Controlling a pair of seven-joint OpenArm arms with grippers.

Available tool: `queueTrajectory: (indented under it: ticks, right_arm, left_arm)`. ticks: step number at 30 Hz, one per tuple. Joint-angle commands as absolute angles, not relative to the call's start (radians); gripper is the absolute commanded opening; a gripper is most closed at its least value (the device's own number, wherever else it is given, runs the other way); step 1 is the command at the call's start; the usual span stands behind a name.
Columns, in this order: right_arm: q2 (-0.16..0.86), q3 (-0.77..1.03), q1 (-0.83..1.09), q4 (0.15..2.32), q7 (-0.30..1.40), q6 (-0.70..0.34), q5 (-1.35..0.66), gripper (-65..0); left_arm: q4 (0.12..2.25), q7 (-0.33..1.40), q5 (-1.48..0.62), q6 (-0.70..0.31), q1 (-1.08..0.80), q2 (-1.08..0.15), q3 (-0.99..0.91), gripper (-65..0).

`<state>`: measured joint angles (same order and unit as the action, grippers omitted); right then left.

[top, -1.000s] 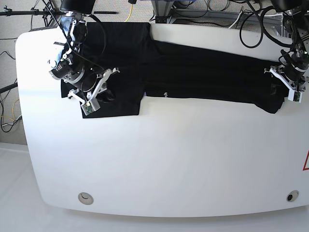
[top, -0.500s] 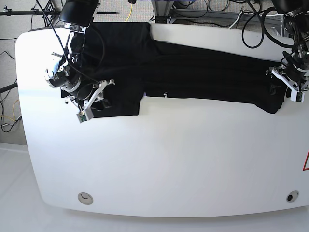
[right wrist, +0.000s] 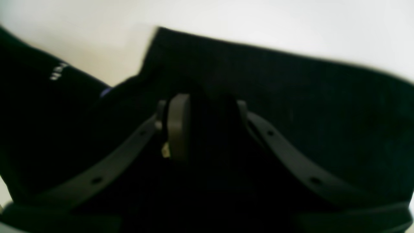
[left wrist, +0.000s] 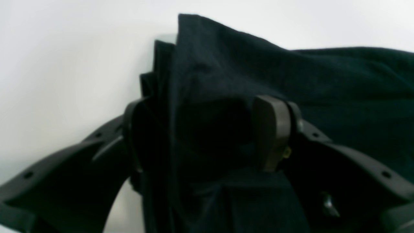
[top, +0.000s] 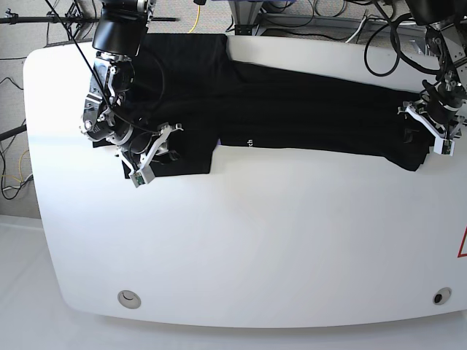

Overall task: Fold the T-shirt properly
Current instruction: 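Grasp the folded shirt's end with the right gripper and the sleeve end with the left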

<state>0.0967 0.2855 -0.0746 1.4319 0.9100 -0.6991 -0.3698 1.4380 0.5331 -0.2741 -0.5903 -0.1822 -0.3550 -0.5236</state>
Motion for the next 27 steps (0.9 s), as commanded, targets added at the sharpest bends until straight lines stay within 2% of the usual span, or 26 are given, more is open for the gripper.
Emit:
queueTrajectory:
  ticks: [1,11,21,27]
  right_arm:
    - [0.105,0.273,-0.068,1.49,0.892,-0.698,-0.39,-46.5]
    - [0.103,0.246,-0.032,1.586,0.868,-0.698,-0.38,-46.6]
    - [0.107,0.257,-0.043,1.534,0.889,-0.698,-0.404,-46.6]
    - [0.11,0.265,-0.046,1.516,0.896,-0.698,-0.415,-46.4]
  left_arm:
    - [1.462,0.507,-0.309,-0.596,-0.18,-0.371,-0.528,-22.1]
    - [1.377,0.491,-0.337,-0.589,-0.151,-0.364,-0.502,-21.8]
    - [1.334,0.496,-0.342,-0.592,-0.144,-0.364,-0.51,-20.7]
    - [1.341,0.502,-0.337,-0.593,-0.148,-0.364,-0.503,-23.5]
